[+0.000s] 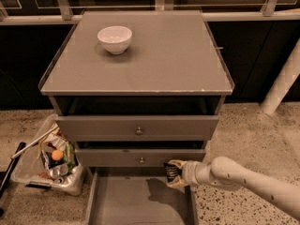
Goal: Pick rxbar chocolate from bottom drawer and place on counter
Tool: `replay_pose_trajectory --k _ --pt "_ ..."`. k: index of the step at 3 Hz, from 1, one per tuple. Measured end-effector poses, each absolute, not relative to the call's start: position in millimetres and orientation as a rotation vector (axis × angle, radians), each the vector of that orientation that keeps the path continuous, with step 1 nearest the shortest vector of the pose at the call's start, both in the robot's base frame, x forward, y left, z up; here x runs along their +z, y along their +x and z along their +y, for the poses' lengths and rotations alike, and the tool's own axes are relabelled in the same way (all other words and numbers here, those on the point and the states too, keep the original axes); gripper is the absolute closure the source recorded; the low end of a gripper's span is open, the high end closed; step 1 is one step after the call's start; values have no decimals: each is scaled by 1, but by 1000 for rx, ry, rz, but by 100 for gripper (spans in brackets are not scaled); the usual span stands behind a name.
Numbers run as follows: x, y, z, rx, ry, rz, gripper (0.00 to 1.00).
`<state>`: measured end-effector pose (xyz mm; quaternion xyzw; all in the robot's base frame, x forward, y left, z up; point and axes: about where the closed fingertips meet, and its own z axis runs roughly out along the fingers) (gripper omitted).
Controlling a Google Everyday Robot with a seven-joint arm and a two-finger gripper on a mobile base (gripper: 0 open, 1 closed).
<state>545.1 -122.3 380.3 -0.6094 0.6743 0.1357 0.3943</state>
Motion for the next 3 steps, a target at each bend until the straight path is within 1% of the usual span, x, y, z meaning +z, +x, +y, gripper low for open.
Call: replay_pose_trajectory --k 1,3 --pt "437 521 -117 346 -1592 1596 100" --pt "563 500 -118 172 -1652 1420 100"
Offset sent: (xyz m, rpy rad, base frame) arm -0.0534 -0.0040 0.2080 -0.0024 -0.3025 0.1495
